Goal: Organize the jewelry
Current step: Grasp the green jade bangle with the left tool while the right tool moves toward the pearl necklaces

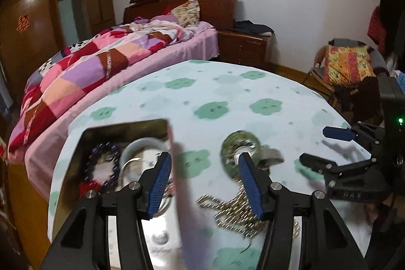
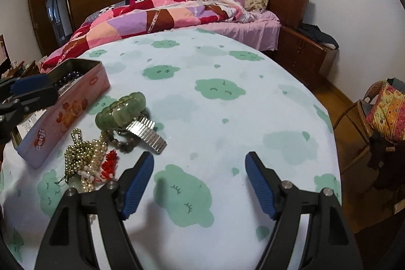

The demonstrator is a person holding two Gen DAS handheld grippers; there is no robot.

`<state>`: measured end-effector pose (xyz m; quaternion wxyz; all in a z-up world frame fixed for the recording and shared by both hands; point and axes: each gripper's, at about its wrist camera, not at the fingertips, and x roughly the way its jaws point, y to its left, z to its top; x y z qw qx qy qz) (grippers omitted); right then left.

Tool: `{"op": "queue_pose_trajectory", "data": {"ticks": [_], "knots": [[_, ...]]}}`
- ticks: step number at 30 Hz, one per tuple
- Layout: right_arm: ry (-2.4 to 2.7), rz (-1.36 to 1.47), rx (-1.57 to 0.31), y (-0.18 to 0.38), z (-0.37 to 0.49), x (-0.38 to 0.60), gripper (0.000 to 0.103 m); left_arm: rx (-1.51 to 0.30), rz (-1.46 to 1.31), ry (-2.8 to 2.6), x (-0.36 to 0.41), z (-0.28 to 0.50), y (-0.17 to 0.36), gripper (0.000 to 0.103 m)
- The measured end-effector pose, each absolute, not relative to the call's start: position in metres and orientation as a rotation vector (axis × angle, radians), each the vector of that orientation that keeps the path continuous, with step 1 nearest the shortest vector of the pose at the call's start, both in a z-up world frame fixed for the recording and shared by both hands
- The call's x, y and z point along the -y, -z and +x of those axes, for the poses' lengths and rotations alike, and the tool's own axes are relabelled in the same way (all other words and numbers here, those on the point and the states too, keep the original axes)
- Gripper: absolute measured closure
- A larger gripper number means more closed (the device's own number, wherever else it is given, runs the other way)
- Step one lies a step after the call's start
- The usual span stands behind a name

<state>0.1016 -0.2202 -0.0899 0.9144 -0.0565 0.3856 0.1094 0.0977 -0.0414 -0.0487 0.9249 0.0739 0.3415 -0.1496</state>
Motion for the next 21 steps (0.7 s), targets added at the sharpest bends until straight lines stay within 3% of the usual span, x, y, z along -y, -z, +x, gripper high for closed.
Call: {"op": "queue_pose_trajectory", "data": {"ticks": [19, 20, 21], "knots": [[-0.187, -0.046, -0.785, 0.089, 0.107, 0.237, 0.025, -0.794, 0.223, 0.383, 0.105, 0.129, 0.085, 0.048], [-0.187, -0.046, -0.784, 0.089, 0.107, 0.236, 0.025, -0.800, 0.224, 0.389, 0.107, 0.130, 0.087, 0.049], [-0.186, -0.046, -0.783, 0.089, 0.106, 0.236, 0.025, -0.806, 0.226, 0.395, 0.107, 0.130, 0.089, 0.058]]}}
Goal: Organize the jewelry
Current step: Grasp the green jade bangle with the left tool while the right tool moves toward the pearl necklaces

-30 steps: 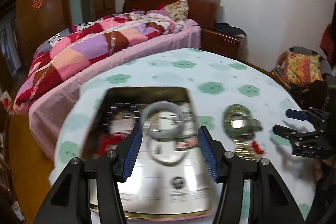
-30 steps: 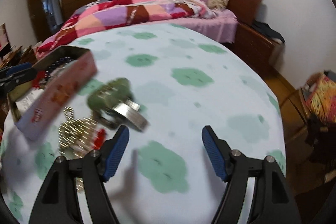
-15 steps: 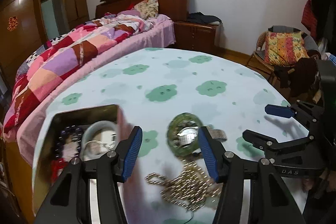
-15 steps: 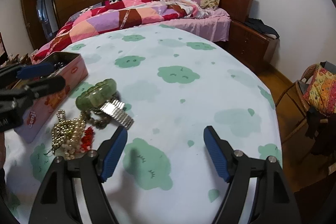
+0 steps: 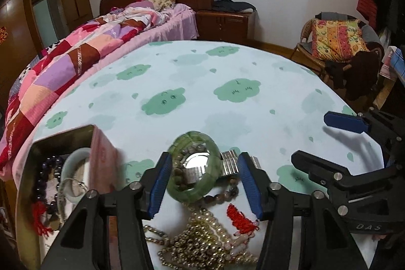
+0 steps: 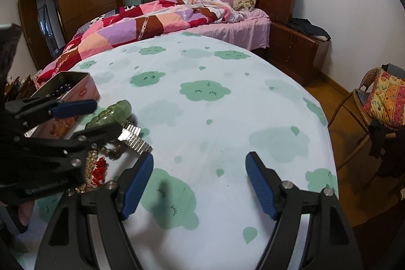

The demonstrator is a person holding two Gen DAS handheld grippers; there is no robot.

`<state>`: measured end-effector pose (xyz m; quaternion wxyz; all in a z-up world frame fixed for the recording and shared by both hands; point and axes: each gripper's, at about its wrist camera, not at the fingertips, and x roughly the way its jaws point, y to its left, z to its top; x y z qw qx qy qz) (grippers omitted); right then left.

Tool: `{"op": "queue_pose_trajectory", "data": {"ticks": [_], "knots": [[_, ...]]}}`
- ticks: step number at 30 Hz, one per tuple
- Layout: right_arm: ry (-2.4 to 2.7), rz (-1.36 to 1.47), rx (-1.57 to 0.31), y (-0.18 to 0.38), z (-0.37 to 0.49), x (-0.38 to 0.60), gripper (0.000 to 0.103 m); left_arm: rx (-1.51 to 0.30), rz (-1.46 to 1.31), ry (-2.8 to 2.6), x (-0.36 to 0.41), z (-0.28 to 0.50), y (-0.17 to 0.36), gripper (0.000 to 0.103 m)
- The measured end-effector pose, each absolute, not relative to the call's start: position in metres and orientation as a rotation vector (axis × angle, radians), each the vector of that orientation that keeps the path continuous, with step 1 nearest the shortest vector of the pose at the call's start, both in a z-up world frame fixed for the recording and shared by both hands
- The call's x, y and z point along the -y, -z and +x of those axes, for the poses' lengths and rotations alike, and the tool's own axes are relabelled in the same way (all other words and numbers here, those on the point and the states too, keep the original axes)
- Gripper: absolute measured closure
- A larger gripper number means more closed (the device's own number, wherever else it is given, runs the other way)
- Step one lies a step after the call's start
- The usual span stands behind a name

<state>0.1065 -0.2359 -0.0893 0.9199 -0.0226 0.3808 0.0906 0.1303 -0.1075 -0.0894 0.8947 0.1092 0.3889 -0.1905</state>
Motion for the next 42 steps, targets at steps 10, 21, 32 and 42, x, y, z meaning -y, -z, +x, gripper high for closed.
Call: {"op": "queue_pose_trajectory", "data": {"ticks": [10, 21, 32, 42], "knots": [[-0.171, -0.081, -0.773, 0.089, 0.105, 0.231, 0.025, -0.785, 0.205, 0.450, 0.103, 0.121, 0.077, 0.096], [-0.171, -0.089, -0.774, 0.089, 0.105, 0.229, 0.025, -0.686, 0.124, 0.438, 0.074, 0.103, 0.035, 0.096], [-0.206, -0.097, -0.763, 0.088, 0.102, 0.226, 0.025, -0.659, 0.096, 0.380, 0.044, 0.090, 0.026, 0.096], [-0.400, -0.111, -0.789, 0.084, 0.085, 0.178, 0.044, -0.658, 0.079, 0.350, 0.029, 0.078, 0.030, 0.096]]}}
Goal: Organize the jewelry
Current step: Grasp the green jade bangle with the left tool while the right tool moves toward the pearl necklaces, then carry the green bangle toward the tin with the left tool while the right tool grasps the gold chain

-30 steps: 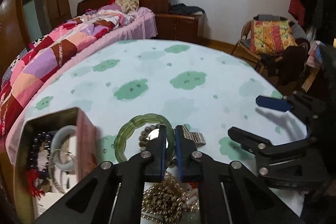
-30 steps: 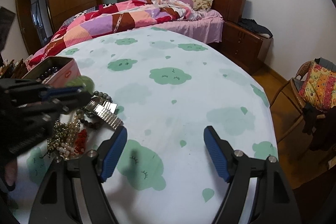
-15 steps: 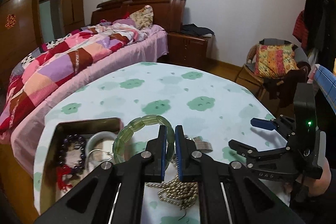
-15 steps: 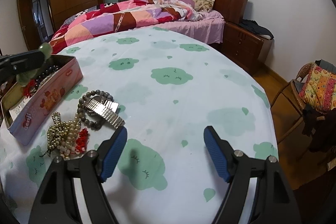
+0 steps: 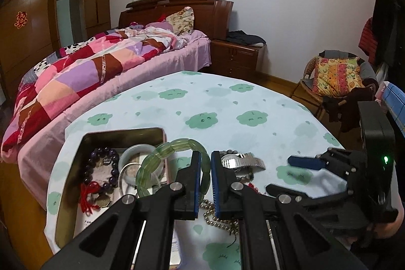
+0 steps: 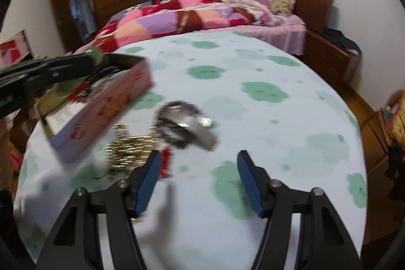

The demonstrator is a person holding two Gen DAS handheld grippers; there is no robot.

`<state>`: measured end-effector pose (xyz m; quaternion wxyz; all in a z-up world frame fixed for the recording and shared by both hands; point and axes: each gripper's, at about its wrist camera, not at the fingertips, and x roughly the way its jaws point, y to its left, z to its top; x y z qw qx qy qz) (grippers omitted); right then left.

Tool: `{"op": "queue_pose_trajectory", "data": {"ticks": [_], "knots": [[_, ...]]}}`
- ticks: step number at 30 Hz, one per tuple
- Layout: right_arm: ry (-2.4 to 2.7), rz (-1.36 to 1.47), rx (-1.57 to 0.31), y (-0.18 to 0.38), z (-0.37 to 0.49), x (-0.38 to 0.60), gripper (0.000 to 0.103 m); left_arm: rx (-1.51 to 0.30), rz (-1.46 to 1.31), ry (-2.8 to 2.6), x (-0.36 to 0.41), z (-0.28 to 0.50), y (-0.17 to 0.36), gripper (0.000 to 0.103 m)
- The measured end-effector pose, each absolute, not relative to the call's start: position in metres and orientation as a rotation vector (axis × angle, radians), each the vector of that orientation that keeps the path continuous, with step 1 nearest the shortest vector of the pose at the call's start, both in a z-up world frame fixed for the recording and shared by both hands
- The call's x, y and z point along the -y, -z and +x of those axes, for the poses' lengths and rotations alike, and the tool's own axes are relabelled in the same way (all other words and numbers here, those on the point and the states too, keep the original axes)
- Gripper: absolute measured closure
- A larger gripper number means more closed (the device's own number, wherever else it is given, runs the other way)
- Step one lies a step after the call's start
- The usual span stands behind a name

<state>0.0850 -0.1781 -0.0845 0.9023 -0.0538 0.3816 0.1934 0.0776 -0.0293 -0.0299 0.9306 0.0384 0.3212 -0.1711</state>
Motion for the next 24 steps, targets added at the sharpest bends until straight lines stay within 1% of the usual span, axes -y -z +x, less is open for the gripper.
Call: {"op": "queue_pose_trajectory", "data": {"ticks": [6, 15, 18, 20, 22, 24], "knots": [[-0.469, -0.149, -0.788, 0.082, 0.082, 0.150, 0.055, -0.649, 0.057, 0.346, 0.019, 0.072, 0.029, 0.096], [-0.527, -0.210, -0.807, 0.088, 0.088, 0.118, 0.063, -0.646, 0.018, 0.323, 0.001, 0.070, 0.030, 0.096], [-0.536, -0.227, -0.827, 0.092, 0.090, 0.112, 0.069, -0.647, 0.011, 0.317, -0.003, 0.068, 0.030, 0.096], [-0.536, -0.231, -0.833, 0.093, 0.091, 0.111, 0.072, -0.648, 0.003, 0.316, -0.006, 0.068, 0.031, 0.096], [-0.542, -0.238, -0.851, 0.095, 0.092, 0.109, 0.083, -0.647, -0.001, 0.316, -0.008, 0.067, 0.032, 0.096], [-0.544, -0.250, -0.863, 0.098, 0.093, 0.107, 0.083, -0.646, -0.005, 0.317, -0.010, 0.066, 0.032, 0.096]]}}
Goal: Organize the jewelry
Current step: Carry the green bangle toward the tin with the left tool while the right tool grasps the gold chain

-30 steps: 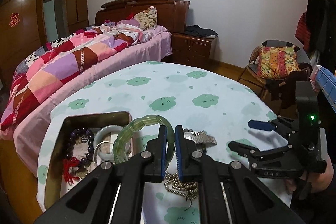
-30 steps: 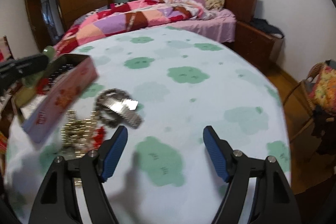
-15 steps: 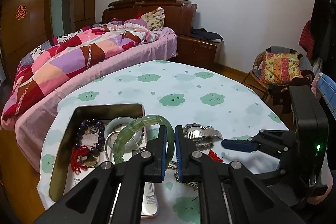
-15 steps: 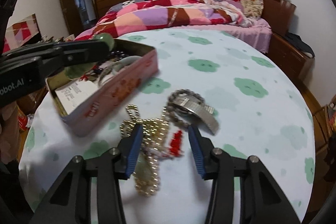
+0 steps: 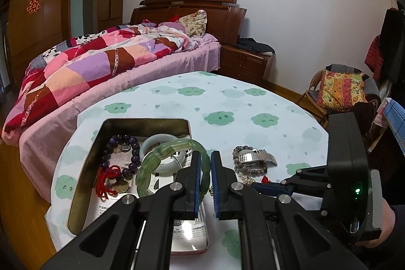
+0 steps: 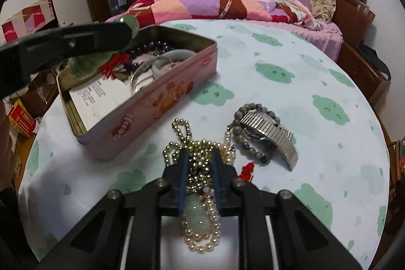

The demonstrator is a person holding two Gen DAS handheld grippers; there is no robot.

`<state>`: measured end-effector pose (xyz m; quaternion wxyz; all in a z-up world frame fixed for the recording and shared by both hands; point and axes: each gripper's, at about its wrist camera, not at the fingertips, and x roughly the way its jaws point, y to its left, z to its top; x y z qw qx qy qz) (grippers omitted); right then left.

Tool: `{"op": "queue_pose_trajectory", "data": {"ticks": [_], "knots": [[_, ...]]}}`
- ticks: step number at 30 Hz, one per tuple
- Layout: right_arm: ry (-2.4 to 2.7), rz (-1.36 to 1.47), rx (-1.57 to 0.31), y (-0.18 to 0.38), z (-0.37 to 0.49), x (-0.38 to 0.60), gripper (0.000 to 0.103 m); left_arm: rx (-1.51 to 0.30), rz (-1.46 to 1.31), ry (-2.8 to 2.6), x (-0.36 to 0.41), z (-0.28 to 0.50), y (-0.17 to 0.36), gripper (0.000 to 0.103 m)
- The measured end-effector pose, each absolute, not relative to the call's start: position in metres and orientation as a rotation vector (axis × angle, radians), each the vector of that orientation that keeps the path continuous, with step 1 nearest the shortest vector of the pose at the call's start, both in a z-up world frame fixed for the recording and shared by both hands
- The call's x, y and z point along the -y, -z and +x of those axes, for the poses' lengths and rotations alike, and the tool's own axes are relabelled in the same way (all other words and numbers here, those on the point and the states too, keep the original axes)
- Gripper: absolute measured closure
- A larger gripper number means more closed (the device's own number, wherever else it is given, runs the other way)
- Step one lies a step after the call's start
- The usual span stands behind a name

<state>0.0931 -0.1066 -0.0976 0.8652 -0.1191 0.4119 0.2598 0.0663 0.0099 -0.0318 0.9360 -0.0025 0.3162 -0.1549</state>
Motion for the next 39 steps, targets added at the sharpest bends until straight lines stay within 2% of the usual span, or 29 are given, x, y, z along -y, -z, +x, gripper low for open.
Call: {"op": "queue_pose_trajectory", "data": {"ticks": [8, 22, 39], "knots": [[-0.554, -0.267, -0.869, 0.099, 0.091, 0.104, 0.091, -0.637, -0.041, 0.315, -0.023, 0.066, 0.030, 0.096], [-0.545, -0.140, -0.784, 0.074, 0.086, 0.124, 0.091, -0.642, 0.006, 0.304, -0.015, 0.061, 0.016, 0.096], [-0.522, -0.135, -0.672, 0.027, 0.087, 0.128, 0.091, -0.590, 0.052, 0.273, -0.033, 0.057, -0.008, 0.096]]}}
